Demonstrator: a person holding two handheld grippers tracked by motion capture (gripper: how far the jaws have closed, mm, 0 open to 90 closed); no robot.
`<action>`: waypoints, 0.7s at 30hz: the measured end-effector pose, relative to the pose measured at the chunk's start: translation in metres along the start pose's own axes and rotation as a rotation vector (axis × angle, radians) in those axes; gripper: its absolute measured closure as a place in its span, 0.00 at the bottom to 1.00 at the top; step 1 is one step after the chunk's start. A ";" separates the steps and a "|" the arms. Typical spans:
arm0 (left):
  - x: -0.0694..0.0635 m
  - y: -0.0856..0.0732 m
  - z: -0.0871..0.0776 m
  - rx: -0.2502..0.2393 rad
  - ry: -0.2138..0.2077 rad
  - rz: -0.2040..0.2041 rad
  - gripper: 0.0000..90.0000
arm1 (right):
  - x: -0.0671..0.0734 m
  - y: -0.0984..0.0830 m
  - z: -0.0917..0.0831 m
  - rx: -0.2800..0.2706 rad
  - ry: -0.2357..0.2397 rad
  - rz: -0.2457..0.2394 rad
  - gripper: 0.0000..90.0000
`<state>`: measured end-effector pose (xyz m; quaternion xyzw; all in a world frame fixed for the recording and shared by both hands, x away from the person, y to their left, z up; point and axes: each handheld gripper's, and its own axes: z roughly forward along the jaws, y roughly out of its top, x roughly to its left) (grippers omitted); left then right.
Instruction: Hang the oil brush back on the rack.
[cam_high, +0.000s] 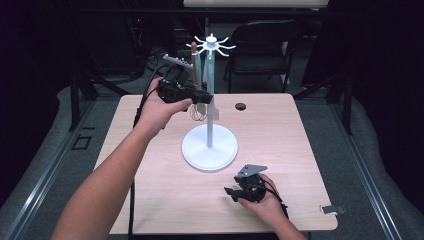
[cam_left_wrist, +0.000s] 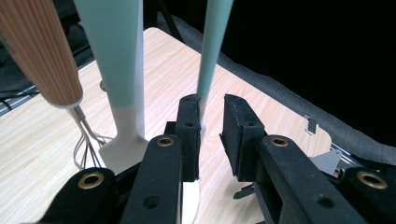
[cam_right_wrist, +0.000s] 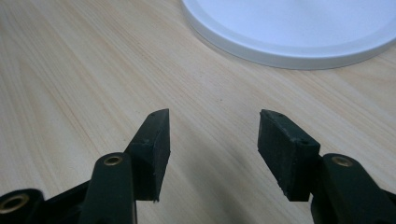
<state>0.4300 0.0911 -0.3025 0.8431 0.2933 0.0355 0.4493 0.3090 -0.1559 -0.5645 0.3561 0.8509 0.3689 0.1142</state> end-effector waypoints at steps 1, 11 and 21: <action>0.000 -0.001 0.000 0.001 0.003 0.001 0.85 | 0.000 0.000 0.000 0.000 -0.002 0.001 0.49; 0.001 -0.007 -0.011 -0.004 0.035 0.000 0.84 | 0.000 0.000 0.000 -0.005 -0.001 0.000 0.48; 0.004 -0.034 -0.040 0.001 0.117 0.007 0.77 | -0.004 0.000 -0.004 -0.023 -0.010 0.018 0.48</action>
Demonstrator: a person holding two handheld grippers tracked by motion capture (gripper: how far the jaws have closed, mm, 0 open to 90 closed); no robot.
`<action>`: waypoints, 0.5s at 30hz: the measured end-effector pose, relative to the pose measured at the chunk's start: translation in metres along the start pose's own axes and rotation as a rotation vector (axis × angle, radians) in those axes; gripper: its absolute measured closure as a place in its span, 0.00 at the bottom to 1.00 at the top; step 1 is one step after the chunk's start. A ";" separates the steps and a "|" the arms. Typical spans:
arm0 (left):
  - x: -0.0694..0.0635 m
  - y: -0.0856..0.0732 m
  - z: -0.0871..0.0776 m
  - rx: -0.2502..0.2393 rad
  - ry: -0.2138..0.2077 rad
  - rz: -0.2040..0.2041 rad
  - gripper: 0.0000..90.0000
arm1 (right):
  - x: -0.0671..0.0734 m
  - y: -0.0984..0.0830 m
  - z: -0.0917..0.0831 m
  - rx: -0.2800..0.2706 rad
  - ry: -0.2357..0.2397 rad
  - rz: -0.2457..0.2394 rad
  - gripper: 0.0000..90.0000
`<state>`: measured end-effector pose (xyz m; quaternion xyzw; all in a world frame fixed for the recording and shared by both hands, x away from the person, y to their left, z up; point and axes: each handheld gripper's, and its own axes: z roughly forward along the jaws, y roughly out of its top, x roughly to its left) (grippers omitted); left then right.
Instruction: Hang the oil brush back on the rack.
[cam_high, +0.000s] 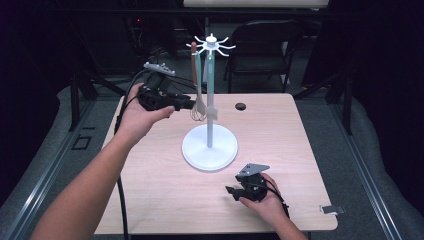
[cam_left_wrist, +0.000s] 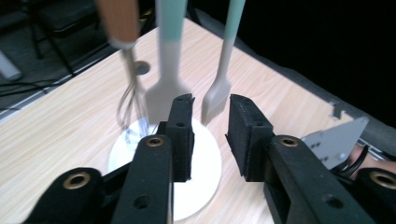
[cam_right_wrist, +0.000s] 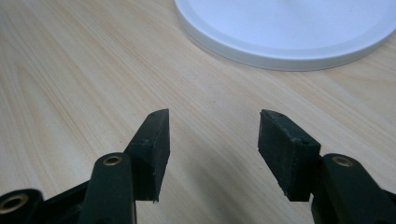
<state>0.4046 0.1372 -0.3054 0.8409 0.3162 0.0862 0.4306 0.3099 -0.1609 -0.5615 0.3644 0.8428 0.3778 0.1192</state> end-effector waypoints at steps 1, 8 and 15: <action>0.001 -0.005 -0.003 -0.004 0.015 -0.004 0.75 | 0.000 0.000 -0.001 -0.001 -0.007 0.003 0.48; 0.006 -0.049 -0.015 0.032 0.106 -0.040 0.68 | -0.006 0.002 -0.006 -0.013 -0.013 0.013 0.47; 0.009 -0.099 -0.011 0.052 0.131 -0.101 0.57 | -0.011 0.002 -0.010 -0.020 -0.030 0.025 0.47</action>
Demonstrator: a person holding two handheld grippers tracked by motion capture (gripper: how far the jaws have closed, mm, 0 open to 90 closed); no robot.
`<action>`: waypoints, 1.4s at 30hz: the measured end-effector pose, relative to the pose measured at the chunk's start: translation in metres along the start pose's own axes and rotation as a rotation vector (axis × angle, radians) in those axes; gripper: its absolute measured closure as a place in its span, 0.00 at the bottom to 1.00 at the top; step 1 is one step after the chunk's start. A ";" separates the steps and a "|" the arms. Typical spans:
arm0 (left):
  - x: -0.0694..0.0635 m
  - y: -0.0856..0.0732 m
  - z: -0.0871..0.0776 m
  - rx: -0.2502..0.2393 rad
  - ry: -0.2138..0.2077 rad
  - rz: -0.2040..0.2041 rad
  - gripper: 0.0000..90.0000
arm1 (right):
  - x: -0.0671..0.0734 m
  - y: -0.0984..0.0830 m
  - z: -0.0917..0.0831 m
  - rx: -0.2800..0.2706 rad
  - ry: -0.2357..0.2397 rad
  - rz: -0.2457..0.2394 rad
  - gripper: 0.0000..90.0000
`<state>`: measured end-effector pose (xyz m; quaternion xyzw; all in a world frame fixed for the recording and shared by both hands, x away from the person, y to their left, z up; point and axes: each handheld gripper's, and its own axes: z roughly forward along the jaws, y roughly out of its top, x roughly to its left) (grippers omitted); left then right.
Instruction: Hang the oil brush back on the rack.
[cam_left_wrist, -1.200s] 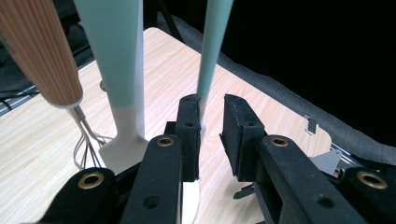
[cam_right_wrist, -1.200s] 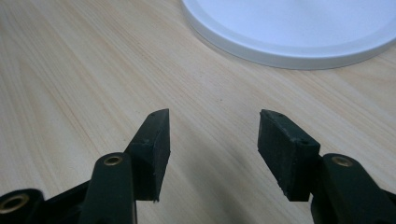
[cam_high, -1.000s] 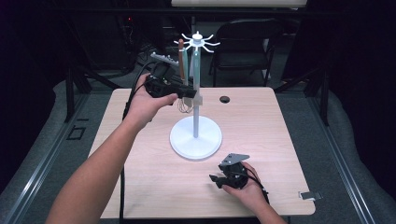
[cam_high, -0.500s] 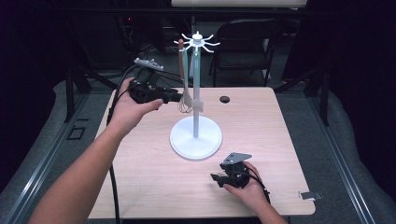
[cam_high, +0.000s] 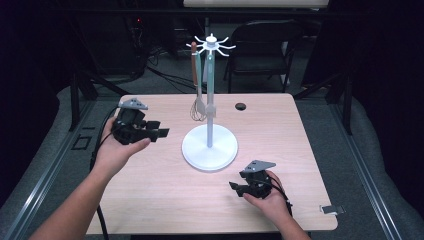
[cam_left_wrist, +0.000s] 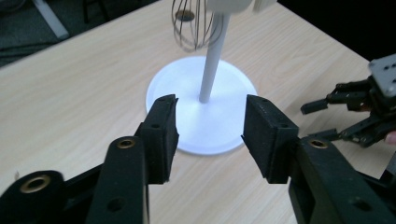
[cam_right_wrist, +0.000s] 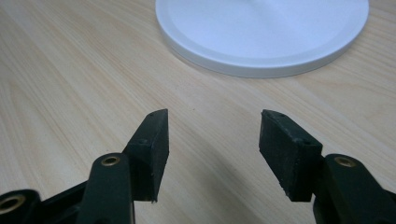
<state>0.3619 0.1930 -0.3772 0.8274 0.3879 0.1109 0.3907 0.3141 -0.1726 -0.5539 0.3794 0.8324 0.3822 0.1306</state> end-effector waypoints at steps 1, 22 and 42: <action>0.001 -0.008 0.003 -0.004 -0.001 -0.012 0.55 | 0.000 0.000 0.000 -0.002 -0.001 0.002 0.47; -0.001 -0.135 0.074 -0.012 0.011 -0.098 0.47 | -0.001 -0.001 0.000 -0.005 -0.012 -0.001 0.47; -0.003 -0.160 0.104 0.018 0.013 -0.082 0.47 | 0.009 -0.004 0.009 0.022 -0.007 -0.035 0.47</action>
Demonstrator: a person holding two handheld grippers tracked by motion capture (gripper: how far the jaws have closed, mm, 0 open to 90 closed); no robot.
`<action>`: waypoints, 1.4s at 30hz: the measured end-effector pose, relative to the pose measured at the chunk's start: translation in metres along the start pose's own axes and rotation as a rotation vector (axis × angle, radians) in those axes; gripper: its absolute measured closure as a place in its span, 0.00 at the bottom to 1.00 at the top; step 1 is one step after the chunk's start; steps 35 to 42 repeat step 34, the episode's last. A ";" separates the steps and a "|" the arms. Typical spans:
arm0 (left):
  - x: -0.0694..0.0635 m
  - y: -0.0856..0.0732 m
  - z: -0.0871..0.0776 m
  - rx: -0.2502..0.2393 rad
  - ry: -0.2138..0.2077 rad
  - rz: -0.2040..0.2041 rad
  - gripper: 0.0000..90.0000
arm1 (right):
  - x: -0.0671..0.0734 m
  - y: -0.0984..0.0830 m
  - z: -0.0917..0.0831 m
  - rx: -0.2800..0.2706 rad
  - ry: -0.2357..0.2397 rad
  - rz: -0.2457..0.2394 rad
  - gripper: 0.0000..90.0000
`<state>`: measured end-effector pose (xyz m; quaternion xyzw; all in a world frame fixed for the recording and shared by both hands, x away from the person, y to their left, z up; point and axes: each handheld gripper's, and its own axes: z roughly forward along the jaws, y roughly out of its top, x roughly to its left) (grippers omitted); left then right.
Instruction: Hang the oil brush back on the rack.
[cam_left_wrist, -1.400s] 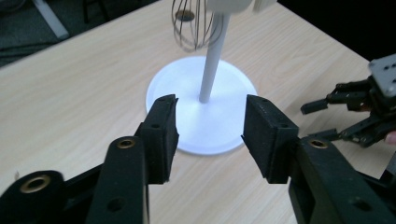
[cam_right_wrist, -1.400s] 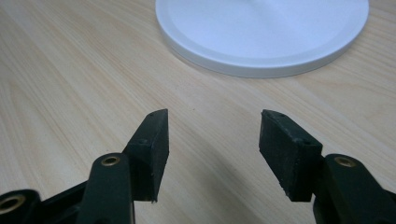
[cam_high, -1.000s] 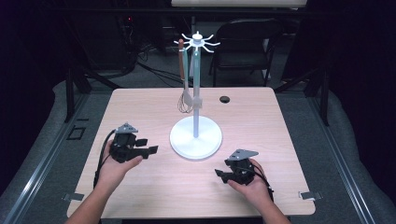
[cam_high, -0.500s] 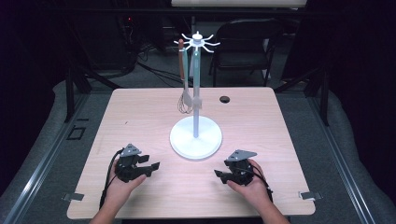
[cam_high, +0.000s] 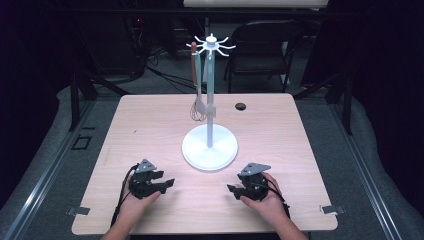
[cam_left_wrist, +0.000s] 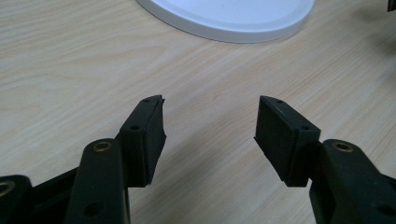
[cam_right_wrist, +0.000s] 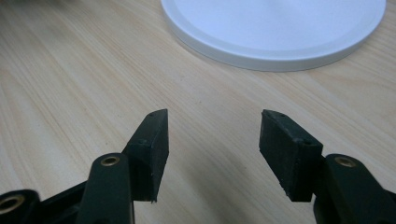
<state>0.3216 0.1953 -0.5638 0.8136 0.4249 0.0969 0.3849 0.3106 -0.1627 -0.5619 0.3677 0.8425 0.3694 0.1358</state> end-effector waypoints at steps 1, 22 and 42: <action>-0.001 0.000 0.001 -0.002 0.002 0.007 0.47 | 0.000 0.000 0.000 0.001 -0.004 -0.003 0.47; -0.009 -0.002 0.012 0.041 0.003 0.062 0.47 | 0.009 0.000 0.008 0.009 0.005 -0.031 0.47; -0.007 -0.001 0.013 0.032 0.002 0.050 0.47 | 0.008 -0.001 0.007 0.002 -0.003 -0.029 0.47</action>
